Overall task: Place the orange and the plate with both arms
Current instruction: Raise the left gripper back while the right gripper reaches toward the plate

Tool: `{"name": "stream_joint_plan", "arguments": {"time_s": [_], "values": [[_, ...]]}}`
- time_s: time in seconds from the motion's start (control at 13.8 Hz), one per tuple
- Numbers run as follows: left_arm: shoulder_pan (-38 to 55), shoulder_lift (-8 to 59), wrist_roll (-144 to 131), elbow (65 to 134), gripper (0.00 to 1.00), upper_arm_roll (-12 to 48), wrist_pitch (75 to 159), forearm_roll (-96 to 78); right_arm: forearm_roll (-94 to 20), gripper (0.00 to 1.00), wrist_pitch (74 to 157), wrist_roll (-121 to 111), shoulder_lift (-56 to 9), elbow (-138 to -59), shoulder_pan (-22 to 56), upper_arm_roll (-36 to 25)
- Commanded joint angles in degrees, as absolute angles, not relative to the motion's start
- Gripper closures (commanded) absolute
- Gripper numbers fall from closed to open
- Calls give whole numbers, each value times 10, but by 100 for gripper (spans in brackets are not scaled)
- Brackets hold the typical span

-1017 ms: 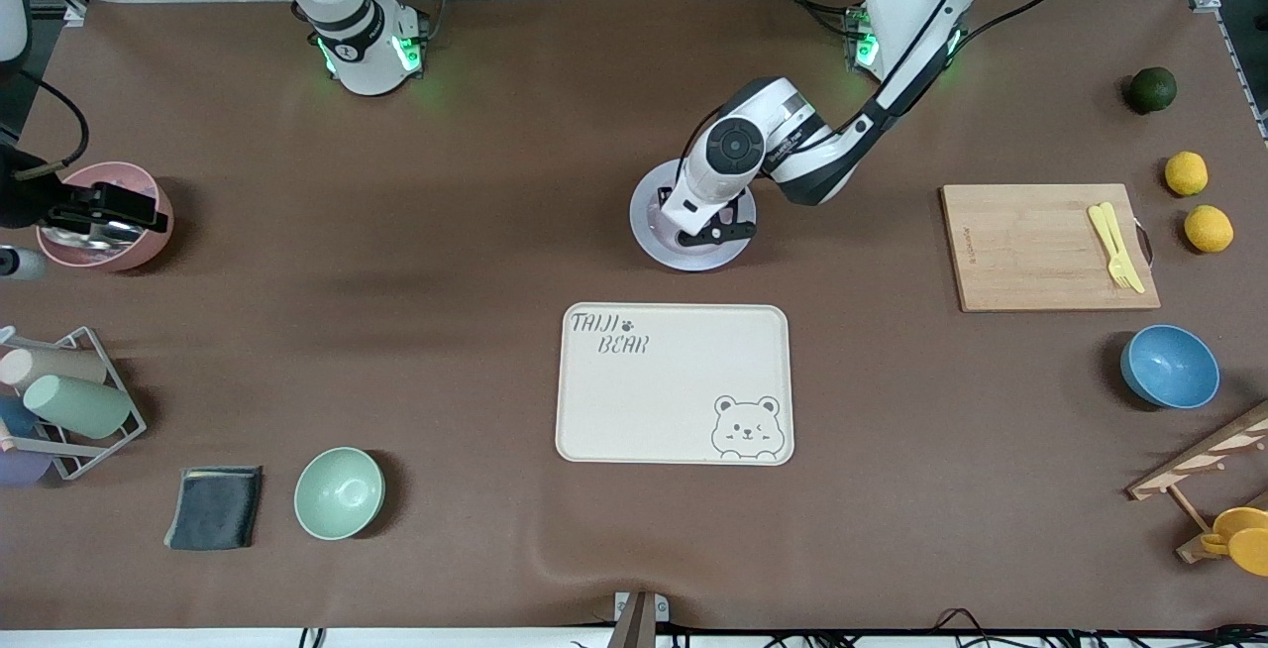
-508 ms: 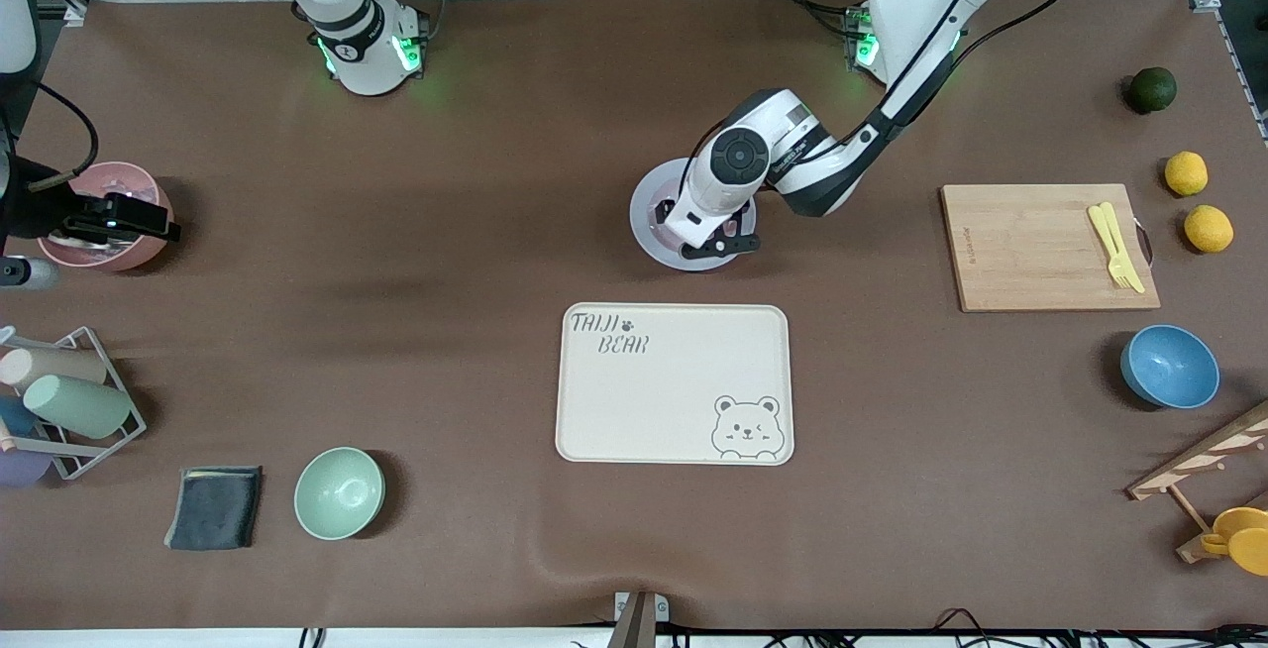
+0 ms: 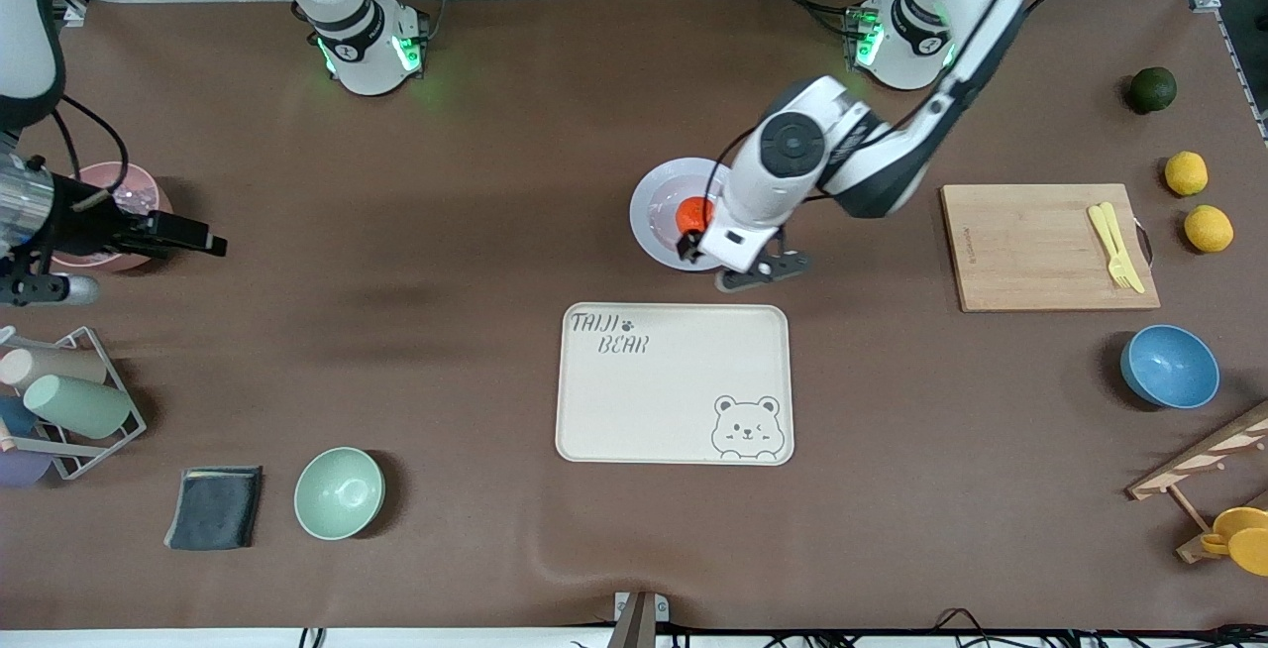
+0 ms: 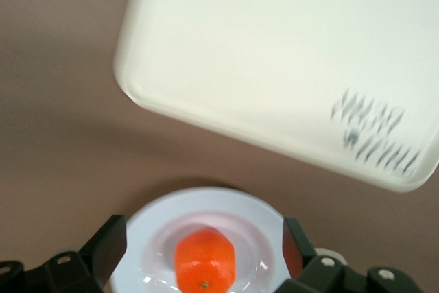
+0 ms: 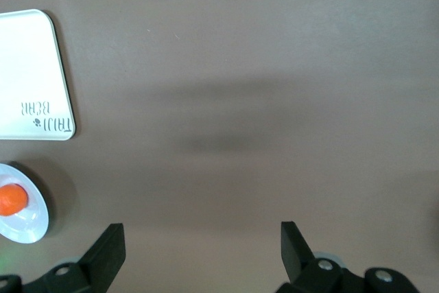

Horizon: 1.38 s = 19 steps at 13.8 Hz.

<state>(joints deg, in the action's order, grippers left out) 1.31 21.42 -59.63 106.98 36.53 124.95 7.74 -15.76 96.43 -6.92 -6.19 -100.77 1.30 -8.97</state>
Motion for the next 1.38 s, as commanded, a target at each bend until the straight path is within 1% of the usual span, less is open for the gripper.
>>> {"name": "stream_joint_plan", "arguments": {"time_s": [0.0, 0.07, 0.22, 0.44, 0.51, 0.65, 0.73, 0.94, 1.16, 1.31], "values": [[-26, 206, -592, 962, 0, 367, 1139, 92, -174, 0, 993, -57, -53, -1047, 18, -91], [-47, 205, -575, 933, 0, 367, 1119, 92, -190, 0, 1004, -56, -53, -1062, 18, -90], [-90, 204, -515, 888, 0, 367, 1086, 92, -263, 0, 1014, -57, -54, -1095, 18, -91], [-151, 199, -416, 846, 0, 368, 1056, 92, -285, 0, 1039, -56, -54, -1124, 33, -90], [-162, 193, -392, 845, 0, 367, 1056, 93, -302, 0, 1050, -57, -55, -1143, 38, -90], [-186, 167, -361, 846, 0, 367, 1053, 92, -348, 0, 1108, -59, -52, -1198, 72, -90], [-192, 155, -358, 846, 0, 369, 1032, 92, -365, 0, 1126, -60, -54, -1208, 85, -90], [-200, 120, -346, 846, 0, 367, 1004, 92, -438, 0, 1155, -61, -74, -1220, 126, -90], [-213, 98, -313, 846, 0, 367, 983, 90, -564, 0, 1199, -118, -91, -1265, 163, -90], [-239, 88, -280, 846, 0, 371, 974, 83, -590, 2, 1216, -121, -93, -1277, 188, -90]]}}
